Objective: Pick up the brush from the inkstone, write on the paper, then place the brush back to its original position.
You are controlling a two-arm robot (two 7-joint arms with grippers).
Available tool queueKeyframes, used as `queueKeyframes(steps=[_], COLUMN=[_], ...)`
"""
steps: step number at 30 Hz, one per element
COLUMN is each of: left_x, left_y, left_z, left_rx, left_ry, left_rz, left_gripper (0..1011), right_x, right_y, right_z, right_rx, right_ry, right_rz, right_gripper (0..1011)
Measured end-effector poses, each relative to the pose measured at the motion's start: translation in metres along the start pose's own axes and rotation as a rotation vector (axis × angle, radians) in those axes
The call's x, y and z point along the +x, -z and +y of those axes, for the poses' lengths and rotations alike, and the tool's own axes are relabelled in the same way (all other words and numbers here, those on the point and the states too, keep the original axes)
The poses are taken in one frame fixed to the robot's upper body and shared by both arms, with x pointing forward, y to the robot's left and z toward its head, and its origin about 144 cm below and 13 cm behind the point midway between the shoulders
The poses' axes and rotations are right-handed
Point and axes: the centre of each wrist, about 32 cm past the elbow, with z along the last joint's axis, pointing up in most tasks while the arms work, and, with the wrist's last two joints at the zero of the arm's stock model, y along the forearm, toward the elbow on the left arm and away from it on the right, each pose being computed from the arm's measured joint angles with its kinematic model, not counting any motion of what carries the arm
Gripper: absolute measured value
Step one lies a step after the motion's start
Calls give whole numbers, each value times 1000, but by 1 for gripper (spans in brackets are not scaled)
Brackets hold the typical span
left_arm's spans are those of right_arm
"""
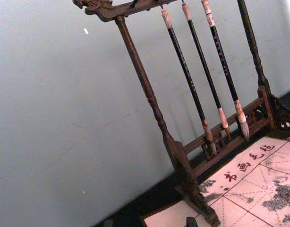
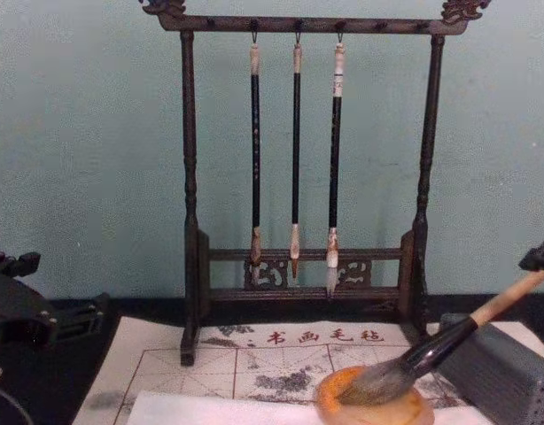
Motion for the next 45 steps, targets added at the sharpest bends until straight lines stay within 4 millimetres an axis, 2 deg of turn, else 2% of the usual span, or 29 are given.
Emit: queueKeyframes(steps=[4, 10, 23, 29, 45], left_x=[0, 0, 0, 0, 0], left_y=[0, 0, 0, 0, 0], left_z=[0, 0, 0, 0, 0], left_rx=[0, 0, 0, 0, 0], left_ry=[0, 0, 0, 0, 0], left_rz=[0, 0, 0, 0, 0], left_gripper=[1001, 1001, 1001, 1001, 1001], right_x=[2, 7, 21, 24, 23], right_y=[6, 18, 38, 41, 40], right_z=[-16, -26, -22, -19, -19], right_rx=[34, 89, 107, 99, 99], right_ry=[-31, -50, -31, -17, -15], right_rz=[-108, -279, -582, -639, -627], right_gripper=[1002, 1002, 1002, 1002, 1002])
